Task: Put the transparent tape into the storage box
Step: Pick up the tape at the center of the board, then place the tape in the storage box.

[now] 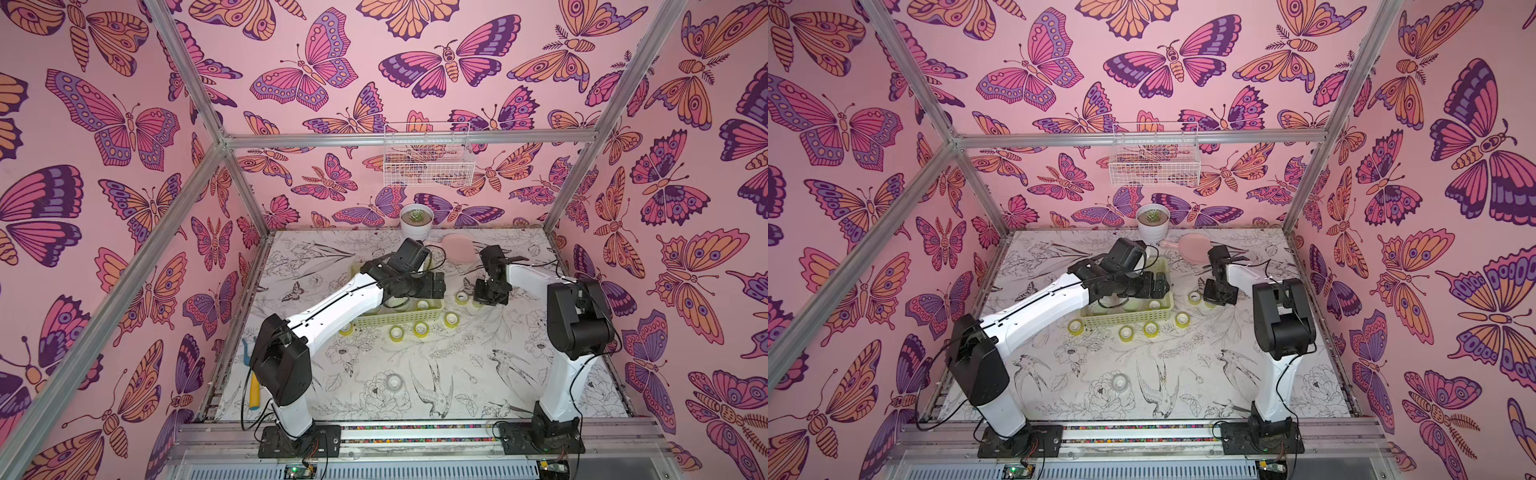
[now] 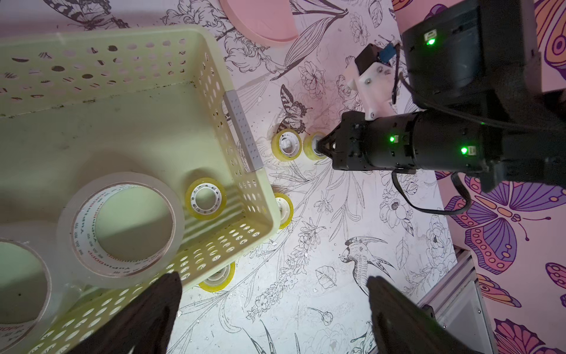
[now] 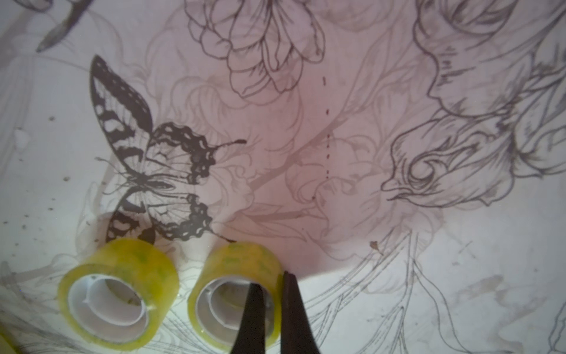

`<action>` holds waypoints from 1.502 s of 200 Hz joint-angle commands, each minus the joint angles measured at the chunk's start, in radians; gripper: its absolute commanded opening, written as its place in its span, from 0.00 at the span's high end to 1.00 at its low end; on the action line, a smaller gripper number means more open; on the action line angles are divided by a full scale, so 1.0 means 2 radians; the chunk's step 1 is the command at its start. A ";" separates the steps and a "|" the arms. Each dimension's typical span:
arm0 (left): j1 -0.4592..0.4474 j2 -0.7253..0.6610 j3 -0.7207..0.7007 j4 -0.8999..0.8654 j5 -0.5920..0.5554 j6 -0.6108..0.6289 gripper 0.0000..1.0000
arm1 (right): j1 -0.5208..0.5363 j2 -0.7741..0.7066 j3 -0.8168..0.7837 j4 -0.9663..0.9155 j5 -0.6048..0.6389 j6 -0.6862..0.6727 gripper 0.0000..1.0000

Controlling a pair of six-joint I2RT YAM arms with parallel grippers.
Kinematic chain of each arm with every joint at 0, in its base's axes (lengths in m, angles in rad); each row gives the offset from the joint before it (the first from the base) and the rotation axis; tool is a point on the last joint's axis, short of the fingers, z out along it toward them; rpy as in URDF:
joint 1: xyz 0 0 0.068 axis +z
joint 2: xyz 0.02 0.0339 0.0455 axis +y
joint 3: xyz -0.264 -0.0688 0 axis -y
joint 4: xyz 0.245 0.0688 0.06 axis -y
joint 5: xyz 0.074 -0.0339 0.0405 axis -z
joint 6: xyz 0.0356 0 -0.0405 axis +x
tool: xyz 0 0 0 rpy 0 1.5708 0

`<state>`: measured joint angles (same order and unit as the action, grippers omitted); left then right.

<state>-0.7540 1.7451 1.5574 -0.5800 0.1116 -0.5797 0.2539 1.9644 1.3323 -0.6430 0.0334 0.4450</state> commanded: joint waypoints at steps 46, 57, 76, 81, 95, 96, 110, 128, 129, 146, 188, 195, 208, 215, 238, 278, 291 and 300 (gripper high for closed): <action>0.000 -0.020 -0.020 -0.013 -0.039 -0.007 0.00 | 0.014 -0.065 0.013 -0.042 0.013 -0.005 1.00; 0.000 -0.026 -0.026 -0.013 -0.048 -0.010 0.00 | 0.022 -0.073 0.024 -0.056 0.018 -0.007 0.99; 0.004 -0.040 -0.038 -0.013 -0.063 -0.015 0.00 | 0.040 -0.087 0.047 -0.073 0.029 -0.007 0.99; 0.005 -0.045 -0.042 -0.013 -0.069 -0.018 0.00 | 0.045 -0.088 0.052 -0.077 0.031 -0.006 0.99; 0.010 -0.061 -0.056 -0.013 -0.085 -0.026 0.00 | 0.060 -0.093 0.071 -0.085 0.036 -0.005 0.99; 0.010 -0.062 -0.057 -0.013 -0.086 -0.027 0.00 | 0.061 -0.093 0.073 -0.086 0.036 -0.005 0.99; 0.016 -0.079 -0.072 -0.012 -0.101 -0.034 0.00 | 0.078 -0.091 0.097 -0.095 0.039 -0.005 0.99; 0.024 -0.100 -0.090 -0.011 -0.112 -0.037 0.00 | 0.100 -0.080 0.133 -0.106 0.042 -0.005 0.99; 0.025 -0.101 -0.091 -0.011 -0.112 -0.037 0.00 | 0.102 -0.080 0.135 -0.107 0.042 -0.005 0.99; 0.032 -0.121 -0.108 -0.011 -0.116 -0.040 0.00 | 0.121 -0.063 0.170 -0.114 0.041 -0.004 0.99; 0.045 -0.163 -0.141 -0.009 -0.123 -0.045 0.00 | 0.162 0.002 0.249 -0.130 0.038 -0.005 0.99; 0.047 -0.168 -0.146 -0.010 -0.123 -0.045 0.00 | 0.167 0.015 0.264 -0.134 0.036 -0.004 0.99; 0.050 -0.179 -0.156 -0.010 -0.123 -0.046 0.00 | 0.178 0.037 0.286 -0.137 0.032 -0.003 0.99; 0.052 -0.185 -0.162 -0.010 -0.123 -0.047 0.00 | 0.183 0.048 0.296 -0.139 0.030 -0.002 0.99; 0.056 -0.203 -0.178 -0.010 -0.122 -0.051 0.00 | 0.192 0.085 0.323 -0.143 0.027 0.004 0.99; 0.059 -0.229 -0.196 -0.011 -0.120 -0.054 0.00 | 0.194 0.128 0.332 -0.142 0.041 0.027 0.99; 0.060 -0.231 -0.201 -0.012 -0.121 -0.055 0.00 | 0.194 0.136 0.328 -0.141 0.042 0.040 0.99; 0.061 -0.231 -0.203 -0.013 -0.121 -0.055 0.00 | 0.194 0.137 0.321 -0.136 0.044 0.049 0.99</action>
<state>-0.6411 1.2976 1.1778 -0.5846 -0.1135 -0.6823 0.6415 2.2166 1.9686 -0.8932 0.0940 0.4820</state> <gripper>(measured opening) 0.998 0.110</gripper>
